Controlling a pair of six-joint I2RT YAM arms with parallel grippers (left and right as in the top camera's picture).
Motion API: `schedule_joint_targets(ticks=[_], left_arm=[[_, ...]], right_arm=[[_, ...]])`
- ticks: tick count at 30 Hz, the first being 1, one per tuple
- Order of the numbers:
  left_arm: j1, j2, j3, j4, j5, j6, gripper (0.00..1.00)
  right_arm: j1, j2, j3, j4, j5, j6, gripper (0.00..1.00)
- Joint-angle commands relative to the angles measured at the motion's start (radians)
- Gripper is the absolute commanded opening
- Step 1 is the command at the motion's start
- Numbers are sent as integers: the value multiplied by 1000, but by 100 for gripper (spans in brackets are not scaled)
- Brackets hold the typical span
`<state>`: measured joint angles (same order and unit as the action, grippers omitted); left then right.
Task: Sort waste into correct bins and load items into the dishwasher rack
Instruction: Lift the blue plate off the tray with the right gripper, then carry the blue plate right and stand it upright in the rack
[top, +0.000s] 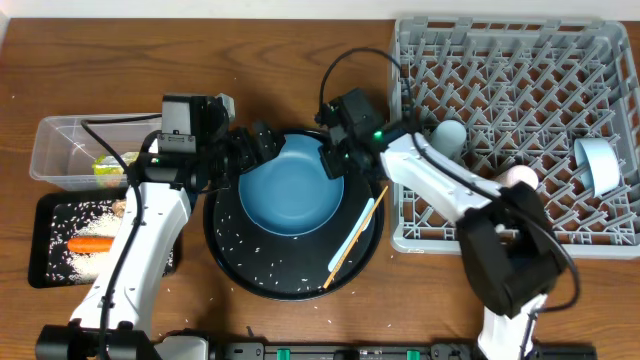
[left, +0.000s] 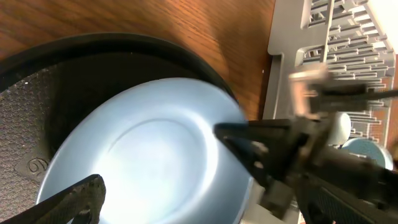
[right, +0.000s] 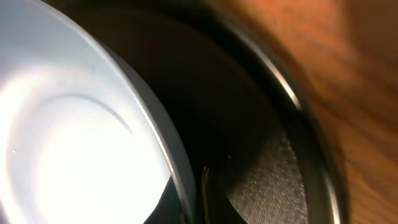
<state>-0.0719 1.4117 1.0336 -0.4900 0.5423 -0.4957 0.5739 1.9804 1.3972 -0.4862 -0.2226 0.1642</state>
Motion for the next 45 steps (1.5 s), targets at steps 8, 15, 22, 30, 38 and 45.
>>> schedule_joint_targets(ticks=[8, 15, 22, 30, 38, 45], left_arm=[[6, 0, 0, 1, -12, 13, 98], [6, 0, 0, 1, -12, 13, 98], [6, 0, 0, 1, -12, 13, 98], [6, 0, 0, 1, -12, 13, 98], [6, 0, 0, 1, -12, 13, 98], [6, 0, 0, 1, -12, 13, 98]], right_arm=[[-39, -68, 5, -7, -118, 6, 1], [-128, -107, 5, -81, -5, 6, 1], [-217, -241, 5, -115, 131, 9, 1], [-312, -482, 5, -218, 693, 14, 1], [-510, -576, 5, -117, 1233, -24, 1], [-640, -550, 5, 100, 1335, -186, 1]])
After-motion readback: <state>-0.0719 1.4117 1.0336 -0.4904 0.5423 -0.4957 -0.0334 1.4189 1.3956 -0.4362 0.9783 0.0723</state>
